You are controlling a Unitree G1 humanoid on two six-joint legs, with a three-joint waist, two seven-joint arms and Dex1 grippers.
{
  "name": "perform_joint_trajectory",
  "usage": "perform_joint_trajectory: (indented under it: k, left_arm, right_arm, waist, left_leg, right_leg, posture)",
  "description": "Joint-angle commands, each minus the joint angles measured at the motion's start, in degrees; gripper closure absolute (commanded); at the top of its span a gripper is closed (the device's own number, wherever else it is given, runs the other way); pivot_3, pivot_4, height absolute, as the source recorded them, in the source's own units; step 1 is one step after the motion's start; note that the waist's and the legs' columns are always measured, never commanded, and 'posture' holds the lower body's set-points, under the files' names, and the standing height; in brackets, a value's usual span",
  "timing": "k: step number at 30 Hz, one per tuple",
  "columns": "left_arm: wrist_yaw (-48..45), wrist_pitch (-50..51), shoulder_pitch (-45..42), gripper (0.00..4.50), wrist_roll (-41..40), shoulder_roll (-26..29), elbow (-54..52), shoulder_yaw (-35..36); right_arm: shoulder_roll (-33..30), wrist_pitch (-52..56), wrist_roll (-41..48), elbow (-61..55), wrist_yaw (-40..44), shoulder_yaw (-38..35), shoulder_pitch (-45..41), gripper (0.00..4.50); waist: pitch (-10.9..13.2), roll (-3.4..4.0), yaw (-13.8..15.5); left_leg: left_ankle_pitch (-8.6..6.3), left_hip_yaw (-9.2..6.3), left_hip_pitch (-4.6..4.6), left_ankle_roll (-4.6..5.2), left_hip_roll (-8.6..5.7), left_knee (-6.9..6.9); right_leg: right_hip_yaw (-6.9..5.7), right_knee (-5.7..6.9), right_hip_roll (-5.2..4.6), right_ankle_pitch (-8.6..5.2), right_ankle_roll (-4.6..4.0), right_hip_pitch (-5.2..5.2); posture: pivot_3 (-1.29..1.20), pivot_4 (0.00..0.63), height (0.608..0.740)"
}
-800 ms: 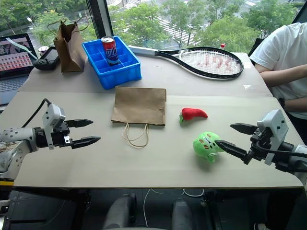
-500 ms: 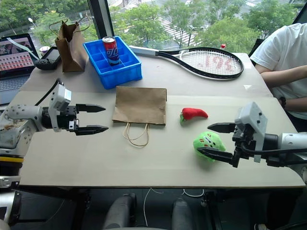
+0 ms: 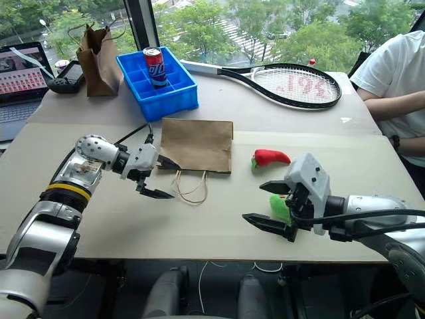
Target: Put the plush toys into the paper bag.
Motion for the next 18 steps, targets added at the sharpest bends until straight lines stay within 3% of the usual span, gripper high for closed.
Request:
perform_joint_trajectory:
  k: [1,7,10,11,13,18]
  left_arm:
    - [-0.39,-4.21,-4.11,1.03,1.32,-2.17,6.41,1.06]
    - [-4.01,1.09,-6.87,3.06,-3.7,-4.28,8.42,4.51]
    - [-4.1,7.96,-6.23,4.25,-8.92,-3.18,3.22,3.53]
    - [-4.1,10.76,-5.86,4.46,-10.73,-2.73,0.85,3.12]
    - [-4.1,18.92,-4.9,4.46,-15.3,-1.76,-6.25,3.24]
    - [-2.63,34.68,-2.85,4.46,-17.26,-0.34,-22.03,5.69]
  right_arm:
    - [-0.96,-0.28,-0.57,-1.29,-0.66,-5.01,2.06,0.0]
    - [-0.4,-0.94,-1.19,-2.48,-1.34,-5.67,5.82,0.0]
    - [0.86,-1.57,-2.51,-2.73,-2.73,-3.02,6.46,0.0]
    - [1.29,-1.8,-3.06,-2.78,-3.05,-2.06,6.4,0.0]
    - [3.1,-2.05,-4.37,-2.41,-4.82,0.5,5.66,0.0]
    - [7.46,-1.83,-6.32,-1.88,-8.16,5.74,3.57,0.0]
  waist:
    - [0.0,0.0,0.16]
    - [0.0,-0.01,0.0]
    - [0.01,-0.02,-0.47]
    - [0.01,-0.03,-0.54]
    - [0.01,-0.03,-0.66]
    - [0.01,-0.02,-0.7]
  left_leg:
    - [0.0,0.0,0.0,0.0,0.0,0.02]
    - [0.01,-0.04,0.0,0.01,0.0,0.03]
    - [0.01,-0.08,0.02,0.02,0.0,0.04]
    - [0.02,-0.13,0.02,0.02,0.01,0.08]
    - [0.02,-0.17,0.03,0.02,0.0,0.13]
    - [0.02,-0.24,0.06,0.02,0.0,0.15]
  right_leg:
    - [0.0,0.0,0.0,0.0,0.0,0.01]
    - [0.0,0.1,0.02,0.01,0.05,0.0]
    - [0.0,0.22,0.03,-0.02,0.1,-0.02]
    - [0.0,0.31,0.05,-0.04,0.13,-0.03]
    - [0.0,0.5,0.06,-0.11,0.2,-0.04]
    - [0.0,0.67,0.08,-0.17,0.21,-0.05]
  posture:
    - [0.0,0.15,0.74]
    - [0.0,0.15,0.74]
    - [0.0,0.15,0.74]
    - [0.0,0.15,0.74]
    - [0.0,0.15,0.74]
    - [0.0,0.15,0.74]
